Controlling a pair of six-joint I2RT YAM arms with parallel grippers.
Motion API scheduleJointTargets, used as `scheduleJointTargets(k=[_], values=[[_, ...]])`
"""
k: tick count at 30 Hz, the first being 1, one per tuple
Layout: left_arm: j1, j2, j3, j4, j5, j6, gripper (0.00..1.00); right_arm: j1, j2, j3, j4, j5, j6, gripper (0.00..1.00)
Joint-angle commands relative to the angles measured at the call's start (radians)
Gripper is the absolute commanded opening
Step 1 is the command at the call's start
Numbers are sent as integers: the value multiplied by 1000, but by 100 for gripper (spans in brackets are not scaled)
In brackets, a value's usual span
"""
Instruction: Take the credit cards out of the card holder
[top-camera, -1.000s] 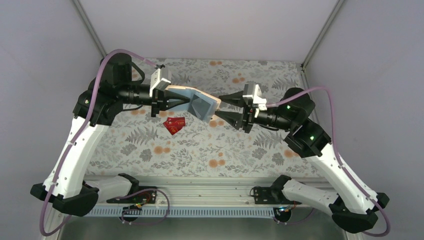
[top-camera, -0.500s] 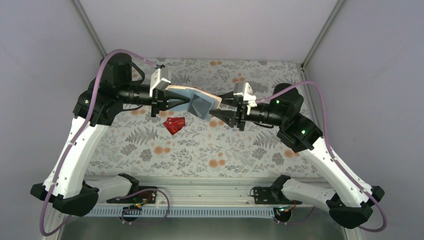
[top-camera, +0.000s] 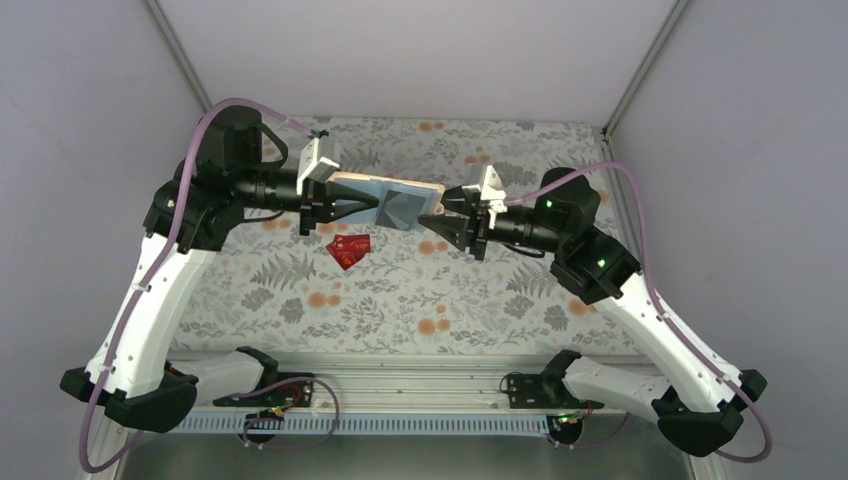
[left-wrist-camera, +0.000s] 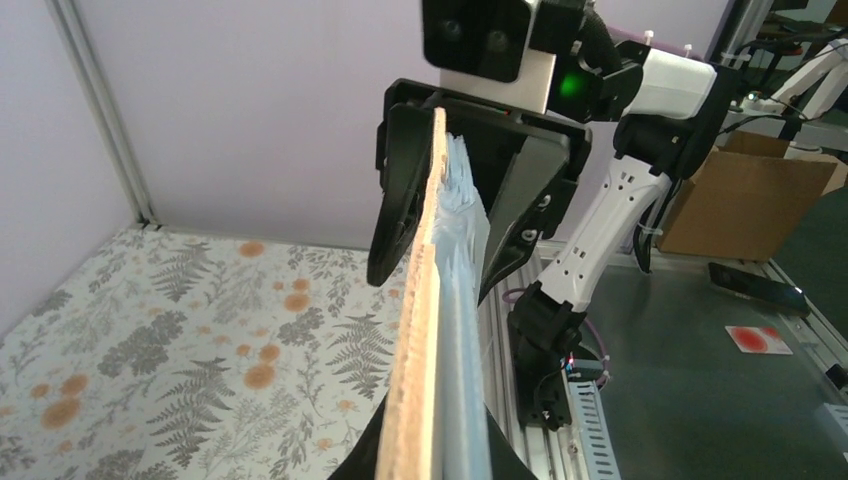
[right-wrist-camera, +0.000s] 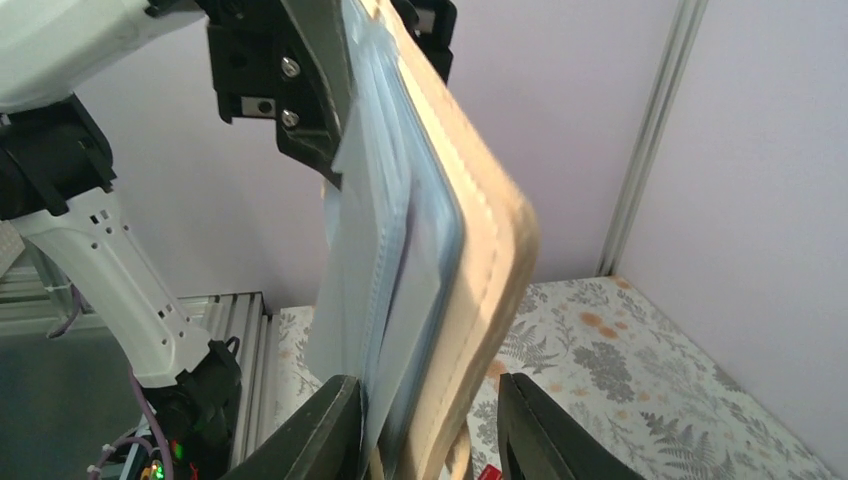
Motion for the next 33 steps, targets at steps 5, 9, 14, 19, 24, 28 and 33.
scheduleJointTargets(k=[5, 9, 14, 19, 24, 28, 33], values=[[3, -6, 33, 3, 46, 21, 2, -7, 2, -21, 9, 40, -9, 38], [3, -6, 38, -5, 49, 36, 2, -12, -14, -30, 7, 34, -16, 39], [3, -5, 39, -10, 53, 41, 2, -32, -29, -42, 9, 55, -3, 39], [3, -6, 35, -14, 53, 51, 2, -39, -15, -19, 17, 31, 7, 39], [4, -4, 26, -7, 27, 42, 2, -39, 4, -7, 37, -25, 16, 42], [3, -3, 13, 1, 12, 32, 3, -39, 18, -11, 33, -105, 0, 48], [2, -3, 1, -2, -4, 40, 2, -38, 39, 0, 64, -124, 23, 50]])
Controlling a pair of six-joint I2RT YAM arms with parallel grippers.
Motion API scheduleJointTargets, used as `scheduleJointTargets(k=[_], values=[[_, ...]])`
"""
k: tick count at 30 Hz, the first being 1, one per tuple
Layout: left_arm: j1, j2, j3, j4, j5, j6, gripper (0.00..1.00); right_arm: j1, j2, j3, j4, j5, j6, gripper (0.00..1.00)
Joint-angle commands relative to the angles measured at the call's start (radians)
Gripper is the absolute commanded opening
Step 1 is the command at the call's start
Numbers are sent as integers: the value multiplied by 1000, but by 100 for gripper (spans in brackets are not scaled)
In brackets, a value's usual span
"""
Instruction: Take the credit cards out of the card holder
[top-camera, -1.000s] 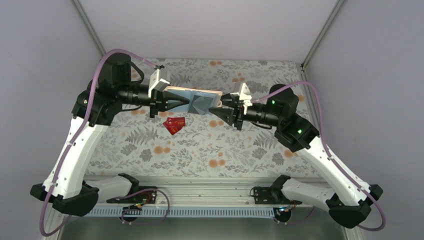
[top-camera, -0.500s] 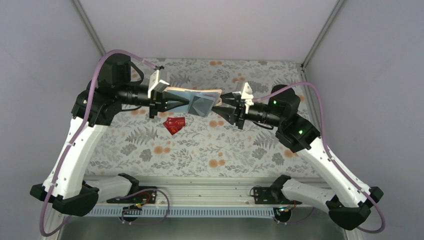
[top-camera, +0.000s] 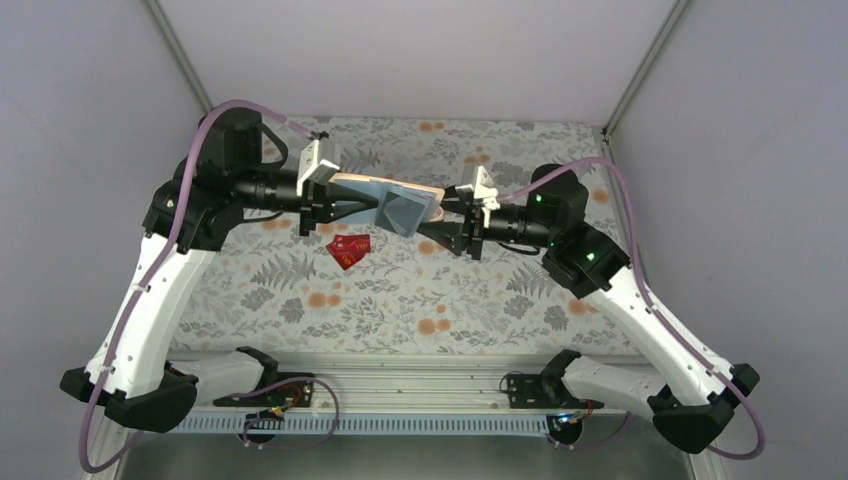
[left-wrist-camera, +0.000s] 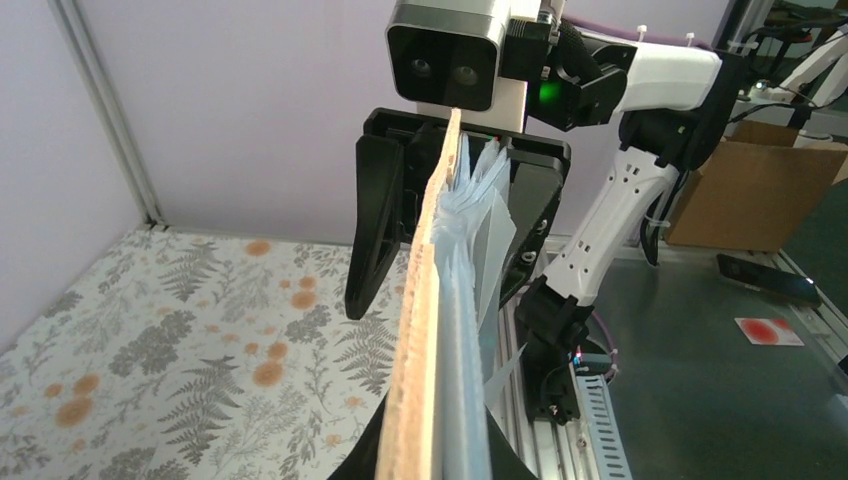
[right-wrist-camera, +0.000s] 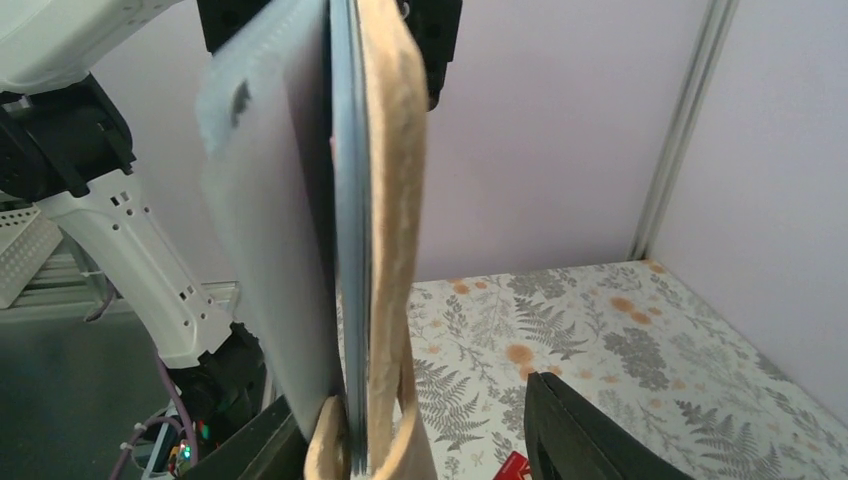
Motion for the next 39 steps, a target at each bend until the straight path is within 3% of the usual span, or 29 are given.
scheduleJointTargets(k=[1, 8, 18, 20, 27, 28, 31, 33, 34, 35, 39], values=[[2, -5, -9, 13, -6, 7, 2, -5, 18, 38, 63, -67, 18, 51], [1, -5, -21, 20, -44, 4, 2, 1, 49, 52, 148, -98, 87, 61], [0, -2, -24, 25, -52, -2, 2, 52, 116, 73, 219, -30, 172, 61], [1, -2, -24, 23, -52, -2, 2, 69, 125, 73, 226, -10, 181, 57], [0, -3, -23, 28, -99, -7, 3, 89, 124, 85, 218, 30, 217, 19], [0, -4, -21, 30, -122, -10, 10, 89, 119, 84, 211, 61, 229, 16], [0, -7, -8, 46, -229, -22, 55, 89, 111, 104, 160, 238, 314, 5], [0, -3, 4, 54, -318, -23, 75, 89, 123, 138, 92, 365, 395, 4], [1, -1, 9, 55, -355, -11, 92, 89, 131, 152, 67, 449, 439, 4], [-1, 2, 12, 54, -379, -3, 99, 89, 139, 161, 46, 497, 480, 4], [-14, 17, 5, 70, -444, -3, 100, 91, 171, 149, 64, 594, 597, 4]])
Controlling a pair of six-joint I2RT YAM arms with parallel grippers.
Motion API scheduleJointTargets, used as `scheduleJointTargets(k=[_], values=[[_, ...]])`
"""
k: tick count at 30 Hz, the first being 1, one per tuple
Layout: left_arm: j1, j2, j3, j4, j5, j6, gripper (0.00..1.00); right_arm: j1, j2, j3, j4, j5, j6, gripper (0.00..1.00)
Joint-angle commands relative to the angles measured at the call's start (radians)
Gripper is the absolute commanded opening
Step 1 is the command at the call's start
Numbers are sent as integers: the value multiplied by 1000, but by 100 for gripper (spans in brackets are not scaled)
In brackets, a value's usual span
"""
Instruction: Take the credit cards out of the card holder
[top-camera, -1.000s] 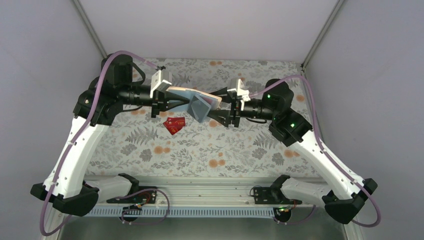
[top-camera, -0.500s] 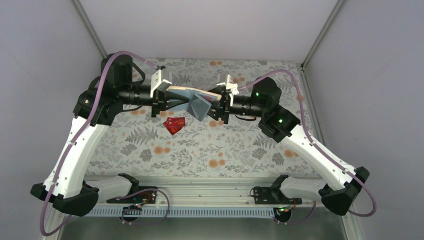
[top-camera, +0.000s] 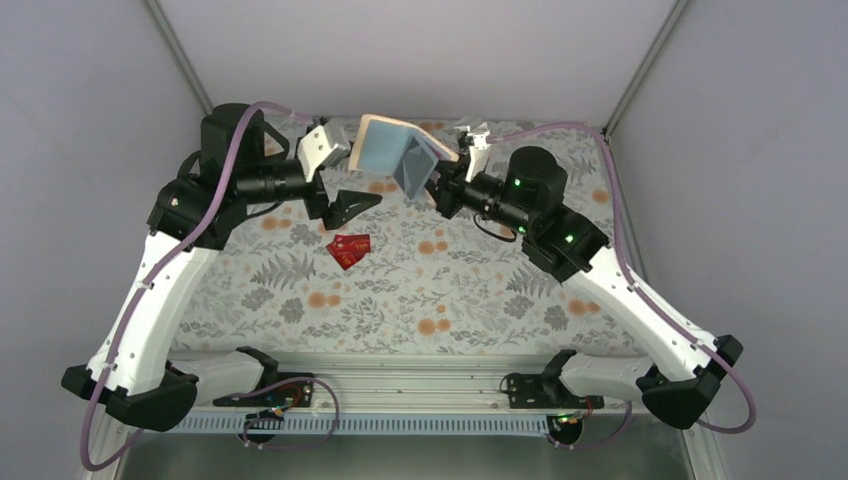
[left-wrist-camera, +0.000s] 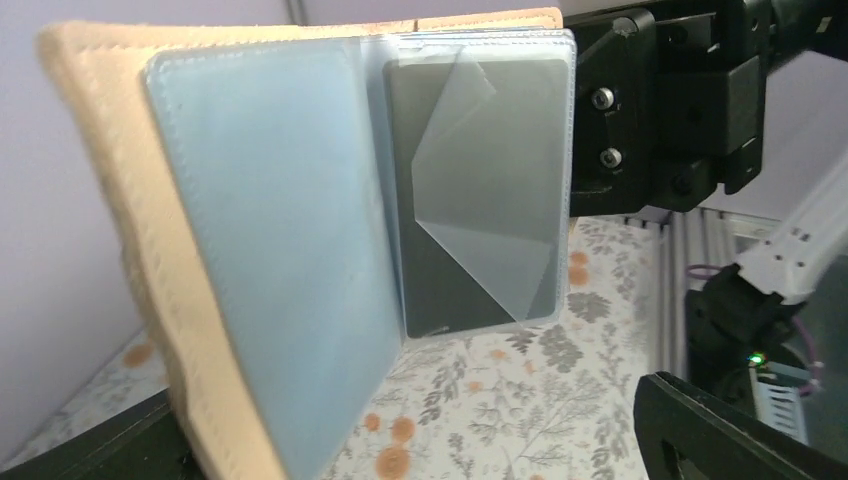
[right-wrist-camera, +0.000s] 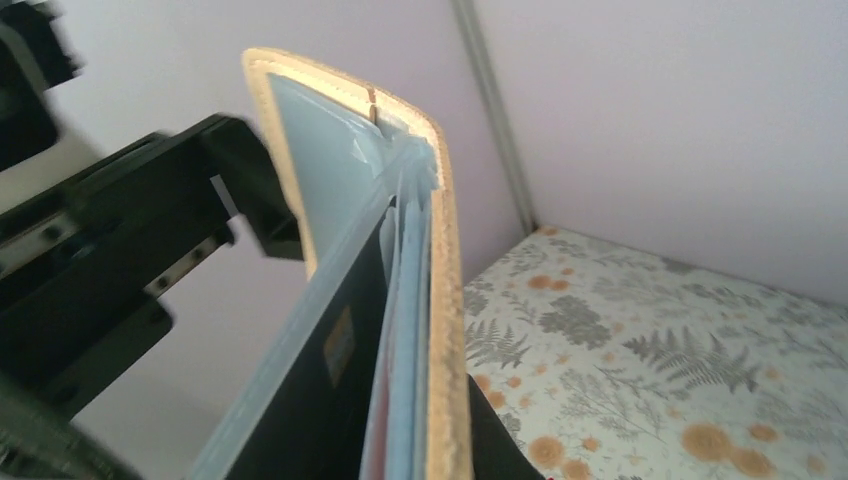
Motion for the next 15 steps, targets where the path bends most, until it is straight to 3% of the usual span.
scheduleJointTargets(k=[1, 5, 15], values=[[-17, 23, 22, 35, -137, -2, 100, 13, 44, 17, 6, 202, 186, 4], [-35, 59, 42, 46, -246, 4, 100, 32, 89, 23, 57, 197, 218, 4], [-70, 107, 9, 62, -339, 7, 100, 71, 199, 93, 95, 158, 227, 4]])
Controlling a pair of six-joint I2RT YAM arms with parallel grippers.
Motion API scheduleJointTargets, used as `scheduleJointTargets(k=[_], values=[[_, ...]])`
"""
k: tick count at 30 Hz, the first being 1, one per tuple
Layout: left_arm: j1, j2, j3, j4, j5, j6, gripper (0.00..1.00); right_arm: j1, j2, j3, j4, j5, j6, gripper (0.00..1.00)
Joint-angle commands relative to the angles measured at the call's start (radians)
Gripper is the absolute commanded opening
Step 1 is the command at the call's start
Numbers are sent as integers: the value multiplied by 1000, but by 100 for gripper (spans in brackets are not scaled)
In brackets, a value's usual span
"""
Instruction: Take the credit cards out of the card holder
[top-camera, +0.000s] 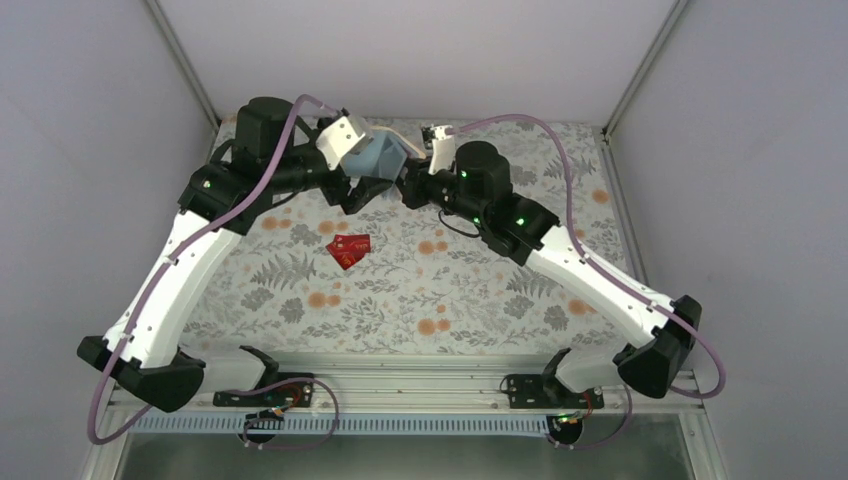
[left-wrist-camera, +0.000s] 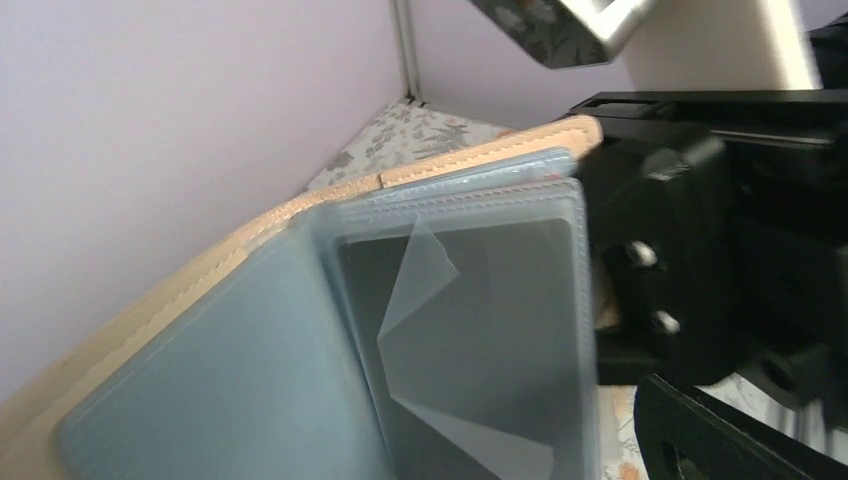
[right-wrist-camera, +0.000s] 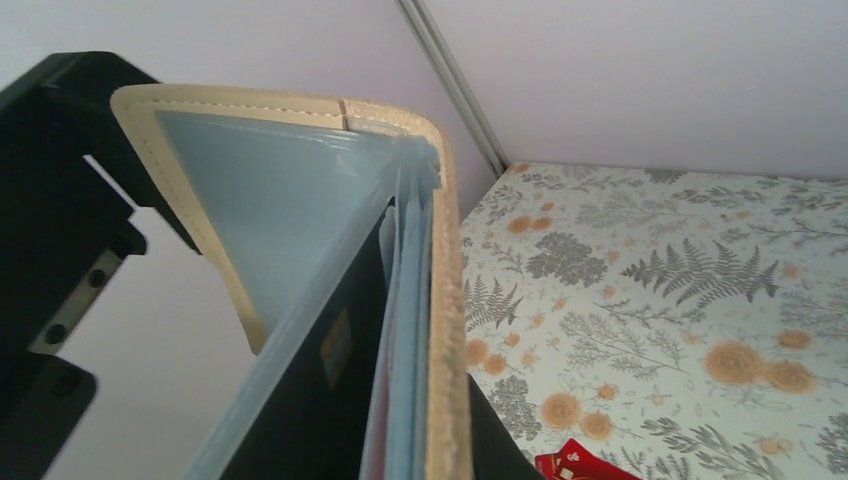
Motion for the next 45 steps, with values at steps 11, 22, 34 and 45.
scheduleJointTargets(k=[11, 22, 34, 45], values=[[-10, 30, -13, 45, -199, 31, 100, 30, 32, 73, 74, -55, 9, 4], [-8, 10, -7, 59, -418, 72, 100, 26, -12, 52, 81, -99, -2, 4], [-22, 12, 40, -18, -40, 90, 100, 14, 22, 59, 99, -87, 21, 4], [-50, 54, 52, -8, -179, 105, 100, 8, 43, 79, 92, -88, 21, 4]])
